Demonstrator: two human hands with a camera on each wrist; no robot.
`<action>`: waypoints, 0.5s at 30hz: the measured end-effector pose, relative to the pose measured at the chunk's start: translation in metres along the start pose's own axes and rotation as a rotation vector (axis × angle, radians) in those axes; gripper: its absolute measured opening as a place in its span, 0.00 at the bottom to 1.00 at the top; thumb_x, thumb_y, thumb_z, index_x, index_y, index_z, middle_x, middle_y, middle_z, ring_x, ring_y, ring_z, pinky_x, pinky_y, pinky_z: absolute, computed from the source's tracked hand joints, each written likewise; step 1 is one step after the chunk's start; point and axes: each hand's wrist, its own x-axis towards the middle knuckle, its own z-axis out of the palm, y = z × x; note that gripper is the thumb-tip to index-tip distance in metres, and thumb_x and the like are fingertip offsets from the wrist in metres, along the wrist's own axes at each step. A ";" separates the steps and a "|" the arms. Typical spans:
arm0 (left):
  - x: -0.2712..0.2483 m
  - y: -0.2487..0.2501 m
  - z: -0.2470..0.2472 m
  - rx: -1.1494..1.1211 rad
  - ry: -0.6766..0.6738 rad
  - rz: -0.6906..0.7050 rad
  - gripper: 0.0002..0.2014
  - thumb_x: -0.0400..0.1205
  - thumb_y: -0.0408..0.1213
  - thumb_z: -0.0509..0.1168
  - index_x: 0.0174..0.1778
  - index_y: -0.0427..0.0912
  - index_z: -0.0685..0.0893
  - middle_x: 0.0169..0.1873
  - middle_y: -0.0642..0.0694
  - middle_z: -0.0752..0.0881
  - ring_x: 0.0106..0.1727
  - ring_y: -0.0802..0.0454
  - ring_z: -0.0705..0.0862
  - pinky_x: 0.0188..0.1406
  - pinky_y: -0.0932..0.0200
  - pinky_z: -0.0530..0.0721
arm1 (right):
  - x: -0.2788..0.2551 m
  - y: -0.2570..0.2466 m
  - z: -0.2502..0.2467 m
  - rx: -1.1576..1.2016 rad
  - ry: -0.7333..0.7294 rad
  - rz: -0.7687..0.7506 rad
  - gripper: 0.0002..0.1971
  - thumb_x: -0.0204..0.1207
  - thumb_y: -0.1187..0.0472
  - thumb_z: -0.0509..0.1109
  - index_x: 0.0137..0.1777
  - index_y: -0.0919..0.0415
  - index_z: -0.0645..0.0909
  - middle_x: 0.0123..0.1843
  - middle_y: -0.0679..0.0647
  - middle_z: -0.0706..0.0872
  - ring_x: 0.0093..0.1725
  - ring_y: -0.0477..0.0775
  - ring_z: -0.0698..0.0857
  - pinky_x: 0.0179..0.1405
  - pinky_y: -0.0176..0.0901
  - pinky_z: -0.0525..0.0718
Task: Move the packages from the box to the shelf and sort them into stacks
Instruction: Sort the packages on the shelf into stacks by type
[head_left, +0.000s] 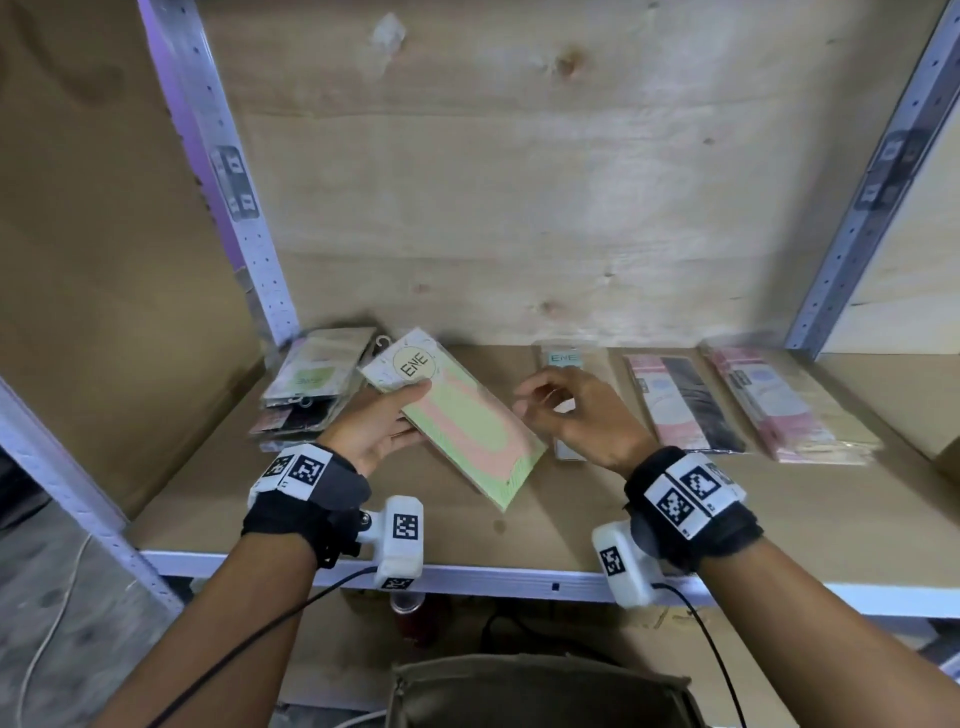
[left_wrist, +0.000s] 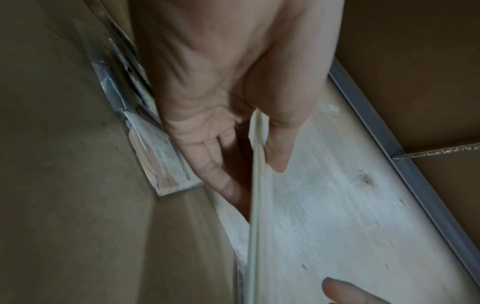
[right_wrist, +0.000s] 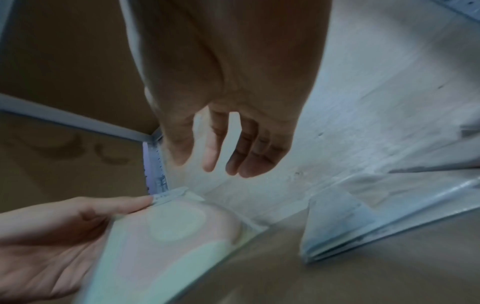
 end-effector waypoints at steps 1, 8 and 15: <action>0.001 0.000 0.002 0.013 -0.030 -0.001 0.14 0.83 0.37 0.70 0.65 0.46 0.83 0.59 0.43 0.91 0.61 0.43 0.88 0.61 0.46 0.86 | 0.001 0.005 -0.002 0.032 0.040 0.016 0.09 0.76 0.51 0.75 0.54 0.48 0.86 0.53 0.50 0.87 0.51 0.46 0.86 0.46 0.43 0.87; 0.001 -0.005 0.010 0.011 -0.179 -0.033 0.15 0.83 0.39 0.69 0.65 0.44 0.84 0.58 0.43 0.91 0.56 0.50 0.91 0.47 0.58 0.89 | -0.001 0.034 0.003 0.222 -0.235 0.186 0.14 0.80 0.51 0.73 0.60 0.58 0.86 0.49 0.53 0.92 0.46 0.46 0.87 0.48 0.36 0.79; 0.003 0.001 0.004 0.044 0.094 0.105 0.13 0.84 0.50 0.67 0.59 0.48 0.87 0.54 0.42 0.92 0.54 0.46 0.91 0.39 0.54 0.90 | -0.009 0.040 0.009 0.286 -0.300 0.218 0.09 0.79 0.58 0.75 0.56 0.60 0.85 0.39 0.44 0.90 0.39 0.38 0.86 0.44 0.29 0.77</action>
